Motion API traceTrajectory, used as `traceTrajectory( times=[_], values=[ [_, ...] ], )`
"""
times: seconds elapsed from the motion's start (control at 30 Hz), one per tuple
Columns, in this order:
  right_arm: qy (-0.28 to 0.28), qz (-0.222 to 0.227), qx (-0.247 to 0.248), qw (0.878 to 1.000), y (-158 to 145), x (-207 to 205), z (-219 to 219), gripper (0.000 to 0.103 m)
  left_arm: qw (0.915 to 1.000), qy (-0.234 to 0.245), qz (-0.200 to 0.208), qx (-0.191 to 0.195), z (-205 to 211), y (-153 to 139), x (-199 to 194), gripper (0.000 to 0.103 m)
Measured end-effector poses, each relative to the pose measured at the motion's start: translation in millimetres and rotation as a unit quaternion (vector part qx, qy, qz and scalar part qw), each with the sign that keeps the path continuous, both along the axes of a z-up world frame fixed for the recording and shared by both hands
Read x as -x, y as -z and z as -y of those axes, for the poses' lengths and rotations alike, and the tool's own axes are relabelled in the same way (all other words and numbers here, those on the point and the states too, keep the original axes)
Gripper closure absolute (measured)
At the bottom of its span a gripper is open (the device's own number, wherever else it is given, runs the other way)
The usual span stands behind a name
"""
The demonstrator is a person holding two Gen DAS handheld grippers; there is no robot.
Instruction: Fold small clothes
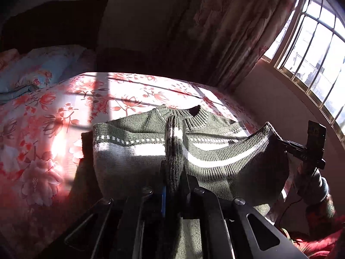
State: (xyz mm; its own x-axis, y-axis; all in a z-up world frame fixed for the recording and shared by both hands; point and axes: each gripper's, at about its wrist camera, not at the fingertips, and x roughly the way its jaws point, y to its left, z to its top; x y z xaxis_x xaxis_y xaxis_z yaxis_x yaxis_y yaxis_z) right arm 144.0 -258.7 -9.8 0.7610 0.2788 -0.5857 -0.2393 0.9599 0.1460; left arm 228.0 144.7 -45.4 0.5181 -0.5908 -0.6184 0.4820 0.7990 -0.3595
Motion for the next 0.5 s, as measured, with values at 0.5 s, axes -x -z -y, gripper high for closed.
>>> traceTrajectory(
  times=[0.5],
  values=[
    [0.065,-0.106,-0.05,0.991,62,-129,42,0.094,0.9911,-0.093,-0.089,-0.035,-1,57,-110,0.0]
  ],
)
